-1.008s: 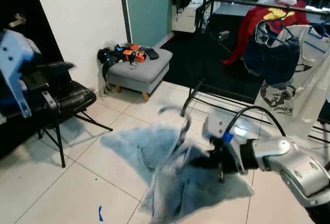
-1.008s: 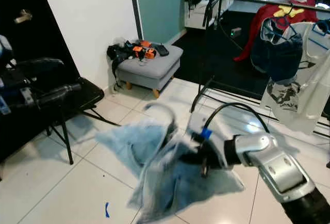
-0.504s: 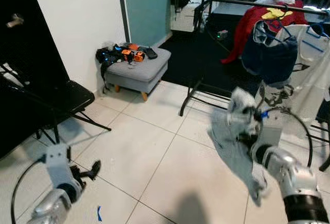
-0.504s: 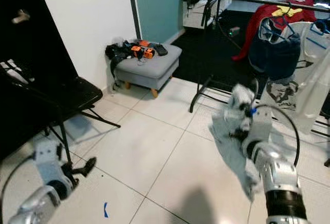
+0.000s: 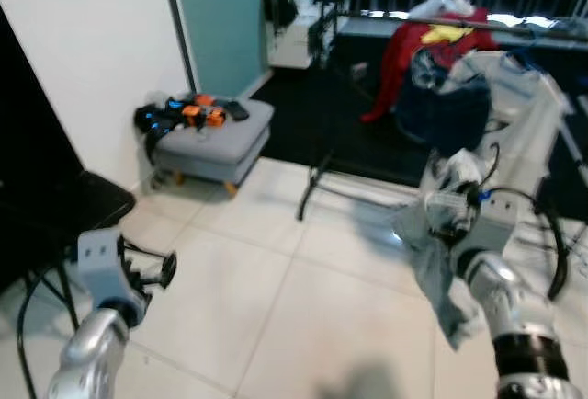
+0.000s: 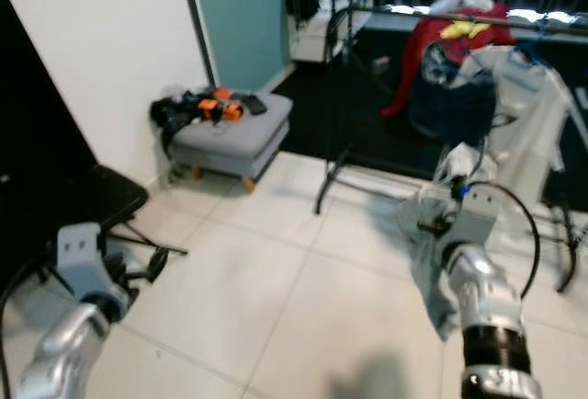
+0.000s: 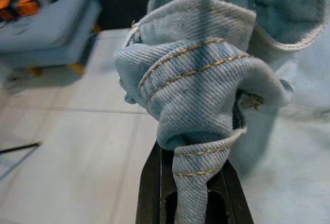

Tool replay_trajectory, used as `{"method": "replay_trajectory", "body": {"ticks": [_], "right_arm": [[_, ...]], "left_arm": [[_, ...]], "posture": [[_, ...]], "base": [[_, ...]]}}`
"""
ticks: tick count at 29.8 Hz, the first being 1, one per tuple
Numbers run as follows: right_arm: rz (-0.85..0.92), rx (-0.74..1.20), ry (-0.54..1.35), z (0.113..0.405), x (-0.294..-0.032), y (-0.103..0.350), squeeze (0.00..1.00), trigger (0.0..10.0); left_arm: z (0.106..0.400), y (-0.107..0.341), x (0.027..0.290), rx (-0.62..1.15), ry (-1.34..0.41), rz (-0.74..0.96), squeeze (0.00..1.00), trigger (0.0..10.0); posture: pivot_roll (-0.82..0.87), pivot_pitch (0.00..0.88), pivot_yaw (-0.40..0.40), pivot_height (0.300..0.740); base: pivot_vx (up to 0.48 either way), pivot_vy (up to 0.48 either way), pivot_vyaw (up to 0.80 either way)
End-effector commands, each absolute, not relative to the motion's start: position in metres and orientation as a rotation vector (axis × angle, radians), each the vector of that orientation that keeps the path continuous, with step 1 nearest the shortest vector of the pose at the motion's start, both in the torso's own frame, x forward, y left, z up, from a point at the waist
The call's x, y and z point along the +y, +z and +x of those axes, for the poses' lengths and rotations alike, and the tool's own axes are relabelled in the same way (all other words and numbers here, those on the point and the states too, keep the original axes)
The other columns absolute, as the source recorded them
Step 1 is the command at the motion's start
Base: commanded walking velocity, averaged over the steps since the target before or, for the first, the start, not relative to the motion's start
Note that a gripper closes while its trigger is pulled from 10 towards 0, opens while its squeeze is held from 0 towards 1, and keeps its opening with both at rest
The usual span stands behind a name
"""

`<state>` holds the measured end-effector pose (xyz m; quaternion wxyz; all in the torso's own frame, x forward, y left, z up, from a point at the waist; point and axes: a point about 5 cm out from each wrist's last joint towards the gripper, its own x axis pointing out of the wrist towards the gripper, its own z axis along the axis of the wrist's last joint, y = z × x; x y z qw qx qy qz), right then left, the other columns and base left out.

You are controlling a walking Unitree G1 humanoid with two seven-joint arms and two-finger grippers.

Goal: Hang hanger

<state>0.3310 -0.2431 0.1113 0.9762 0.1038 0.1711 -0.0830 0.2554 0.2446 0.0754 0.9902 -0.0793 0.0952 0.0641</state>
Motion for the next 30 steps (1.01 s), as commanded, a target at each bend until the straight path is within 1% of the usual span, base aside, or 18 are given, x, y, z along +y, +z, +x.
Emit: {"method": "replay_trajectory", "body": {"ticks": [1,6,16,30], "right_arm": [[0.198,0.292,-0.179,0.334,-0.248,0.122,0.00,10.0],[0.192,0.289,-0.177,0.335,-0.246,0.120,0.00,10.0],[0.204,0.281,-0.170,0.339,-0.243,0.120,0.00,10.0],[0.209,0.288,-0.144,0.340,-0.239,0.119,0.00,10.0]], "left_arm": [[0.258,0.072,0.235,0.201,0.102,-0.158,0.00,10.0],[0.256,0.066,0.227,0.211,0.078,-0.158,0.00,10.0],[0.259,0.064,0.224,0.210,0.054,-0.140,0.00,10.0],[0.257,0.059,0.221,0.225,0.058,-0.130,0.00,10.0]], "posture": [[-0.12,0.000,0.025,0.736],[-0.12,0.000,0.026,0.736],[-0.11,0.000,0.030,0.736],[-0.11,0.000,0.028,0.736]], "base": [[0.480,0.000,0.00],[0.480,0.000,0.00],[0.480,0.000,-0.76],[0.480,0.000,-0.76]]}}
